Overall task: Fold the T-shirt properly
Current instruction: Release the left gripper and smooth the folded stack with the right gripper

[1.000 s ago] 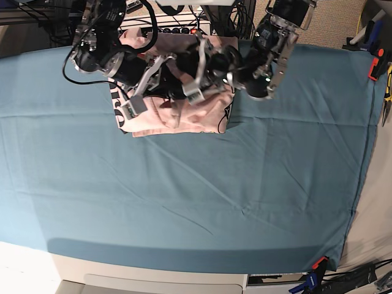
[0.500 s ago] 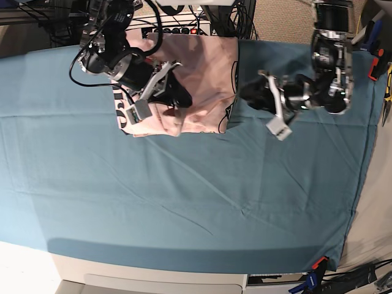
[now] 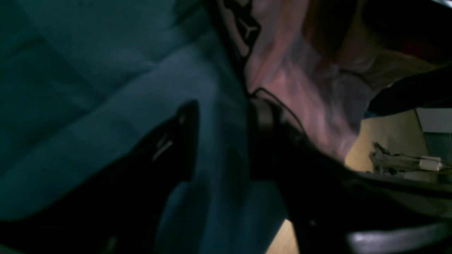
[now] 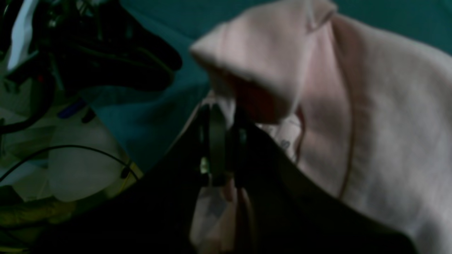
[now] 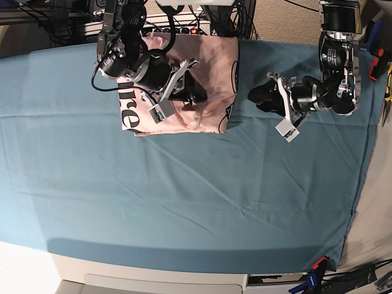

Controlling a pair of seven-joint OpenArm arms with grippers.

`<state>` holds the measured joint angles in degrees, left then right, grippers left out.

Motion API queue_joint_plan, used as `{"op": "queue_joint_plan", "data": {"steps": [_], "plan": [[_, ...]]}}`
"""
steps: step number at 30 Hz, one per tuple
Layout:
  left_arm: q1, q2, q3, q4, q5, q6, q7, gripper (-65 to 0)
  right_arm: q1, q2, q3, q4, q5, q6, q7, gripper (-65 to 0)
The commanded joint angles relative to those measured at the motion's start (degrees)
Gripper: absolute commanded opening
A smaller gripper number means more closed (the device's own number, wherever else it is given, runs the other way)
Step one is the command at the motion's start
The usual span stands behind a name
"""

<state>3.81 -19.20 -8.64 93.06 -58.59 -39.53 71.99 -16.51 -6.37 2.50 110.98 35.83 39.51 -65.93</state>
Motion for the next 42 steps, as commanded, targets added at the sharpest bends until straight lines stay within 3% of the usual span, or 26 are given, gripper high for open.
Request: {"op": "queue_joint_plan", "data": {"steps": [1, 19, 32, 42], "plan": [[-0.8, -0.5, -0.2, 1.0, -1.5, -0.5, -0.8, -40.9, 0.9, -0.1, -0.2, 0.6, 1.6, 0.5, 1.6, -65.0], [-0.8, -0.5, -0.2, 1.0, -1.5, -0.5, -0.9, -40.9, 1.5, -0.2, -0.3, -2.4, -0.1, 0.5, 1.9, -65.0], [-0.8, -0.5, -0.2, 1.0, -1.5, -0.5, -1.0, -40.9, 4.3, -0.2, -5.8, -8.5, -3.7, 0.2, 3.3, -65.0], [-0.8, -0.5, -0.2, 1.0, -1.5, -0.5, -1.0, -40.9, 5.3, -0.1, -5.8, -8.5, -4.4, 0.2, 3.9, -65.0]]}}
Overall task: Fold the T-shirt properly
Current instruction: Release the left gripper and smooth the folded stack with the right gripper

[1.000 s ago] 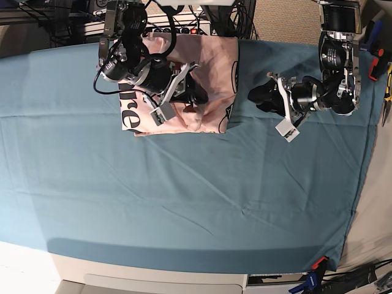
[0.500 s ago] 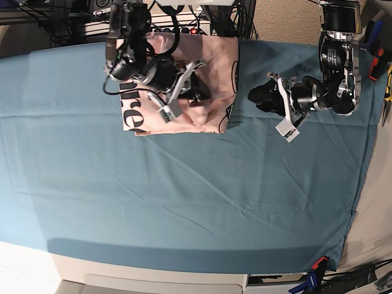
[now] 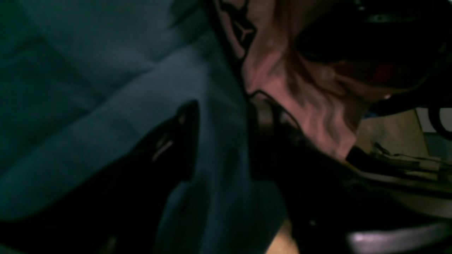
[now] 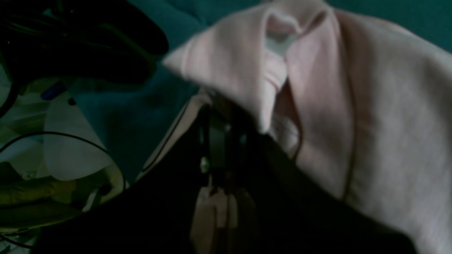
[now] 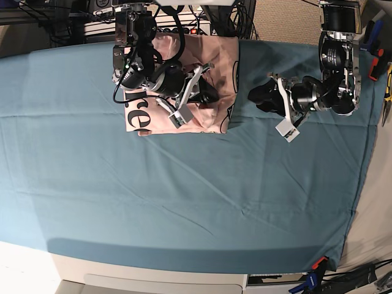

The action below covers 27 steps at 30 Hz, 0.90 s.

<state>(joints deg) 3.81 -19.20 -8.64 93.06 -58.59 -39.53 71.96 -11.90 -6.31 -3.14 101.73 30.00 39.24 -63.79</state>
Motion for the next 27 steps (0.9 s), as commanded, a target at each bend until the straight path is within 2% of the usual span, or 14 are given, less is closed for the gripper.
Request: {"op": "queue_joint_plan", "data": {"steps": [1, 6, 14, 15, 17, 18, 19, 21, 27], "plan": [[-0.8, -0.5, -0.2, 1.0, -1.5, -0.5, -1.0, -40.9, 0.7, -0.2, -0.2, 0.8, 1.2, 0.4, 2.4, -65.0], [-0.8, -0.5, -0.2, 1.0, -1.5, -0.5, -1.0, -40.9, 0.7, -0.2, -0.2, 0.8, -2.8, -1.4, 6.1, -65.0], [-0.8, -0.5, -0.2, 1.0, -1.5, -0.5, -1.1, -40.9, 0.6, -0.2, -0.2, 0.8, -2.8, -1.4, 5.1, -65.0], [-0.8, -0.5, -0.2, 1.0, -1.5, -0.5, -1.1, -40.9, 0.6, -0.2, -0.2, 0.8, -2.8, -1.2, 5.1, -60.0], [-0.8, -0.5, -0.2, 1.0, -1.5, -0.5, -1.1, -40.9, 0.6, -0.2, -0.2, 0.8, -2.3, -0.9, 5.1, -44.3], [-0.8, -0.5, -0.2, 1.0, -1.5, -0.5, -1.1, -40.9, 0.6, -0.2, -0.2, 0.8, -1.2, -0.9, 4.9, -37.1], [-0.8, -0.5, -0.2, 1.0, -1.5, -0.5, -1.1, -40.9, 0.6, -0.2, -0.2, 0.8, 0.8, -0.8, 4.2, -33.3], [-0.8, -0.5, -0.2, 1.0, -1.5, -0.5, -1.1, -41.0, 0.6, -0.2, -0.3, 0.8, 7.0, 0.8, 1.7, -32.8], [-0.8, -0.5, -0.2, 1.0, -1.5, -0.5, -1.1, -40.9, 0.6, -0.2, -3.9, 0.8, 28.4, 0.8, -9.1, -32.8]]}}
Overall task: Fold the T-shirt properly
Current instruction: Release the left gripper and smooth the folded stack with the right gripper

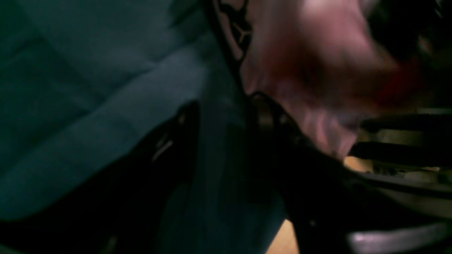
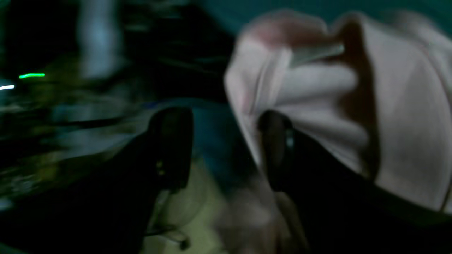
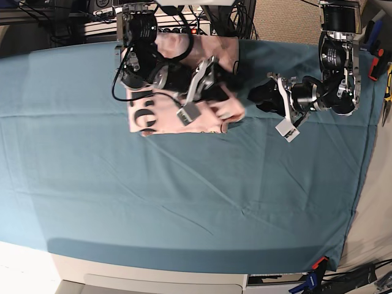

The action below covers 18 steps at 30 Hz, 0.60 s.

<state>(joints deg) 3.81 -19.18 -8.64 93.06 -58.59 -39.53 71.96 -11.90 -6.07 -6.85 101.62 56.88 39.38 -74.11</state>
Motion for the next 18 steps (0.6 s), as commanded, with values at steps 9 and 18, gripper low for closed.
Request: {"op": "queue_joint_plan", "data": {"steps": [9, 18], "plan": [[-0.8, -0.5, -0.2, 1.0, -1.5, -0.5, -1.1, -40.9, 0.7, -0.4, -0.2, 1.2, 3.4, 0.6, 0.3, -32.8], [-0.8, -0.5, -0.2, 1.0, -1.5, -0.5, -1.1, -40.9, 0.7, -0.4, 7.5, 1.2, -10.6, 0.6, 7.1, -32.8]]}}
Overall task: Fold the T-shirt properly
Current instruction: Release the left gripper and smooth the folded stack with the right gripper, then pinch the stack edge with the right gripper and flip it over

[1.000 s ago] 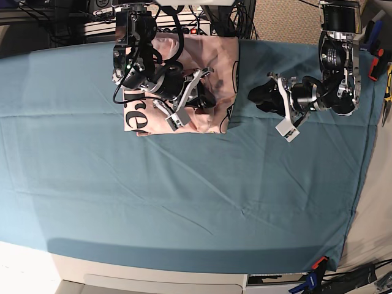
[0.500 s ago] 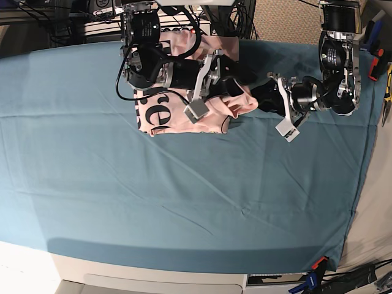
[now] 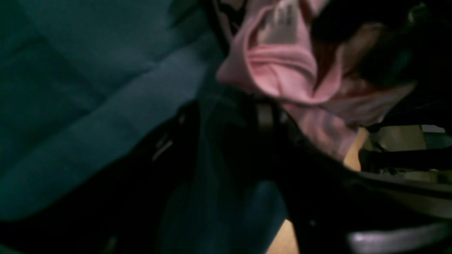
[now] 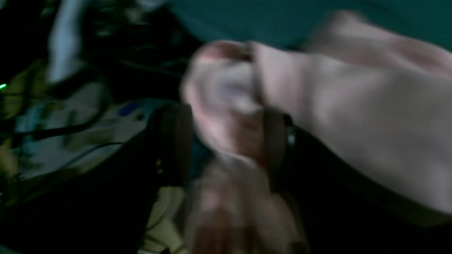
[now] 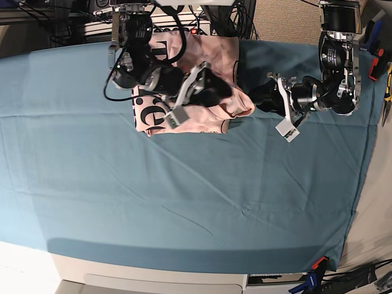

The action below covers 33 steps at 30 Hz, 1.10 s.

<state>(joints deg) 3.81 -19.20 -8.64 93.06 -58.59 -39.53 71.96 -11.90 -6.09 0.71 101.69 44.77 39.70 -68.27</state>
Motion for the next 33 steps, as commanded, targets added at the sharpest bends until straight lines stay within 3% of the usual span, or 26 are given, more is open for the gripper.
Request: {"op": "queue_joint_plan", "data": {"steps": [1, 12, 20, 26, 33], "plan": [[-0.8, -0.5, -0.2, 1.0, -1.5, -0.5, -1.1, -40.9, 0.7, -0.4, 0.8, 1.1, 0.2, 0.3, 2.2, -32.8], [-0.8, -0.5, -0.2, 1.0, -1.7, -0.5, -1.0, -40.9, 4.2, -0.4, 3.5, 1.1, -16.9, 0.3, 10.5, -32.8], [-0.8, -0.5, -0.2, 1.0, -1.7, -0.5, -1.0, -40.9, 5.5, 1.0, 3.5, 0.9, -26.6, -6.6, 11.1, -32.8], [-0.8, -0.5, -0.2, 1.0, -1.7, -0.5, -1.0, -40.9, 5.1, 2.3, 3.5, 0.9, -35.5, -14.3, 10.9, -32.9], [-0.8, -0.5, -0.2, 1.0, -1.7, -0.5, -1.0, -41.0, 5.1, 2.3, 3.5, 0.9, -38.4, -17.4, 11.6, -32.9]]}}
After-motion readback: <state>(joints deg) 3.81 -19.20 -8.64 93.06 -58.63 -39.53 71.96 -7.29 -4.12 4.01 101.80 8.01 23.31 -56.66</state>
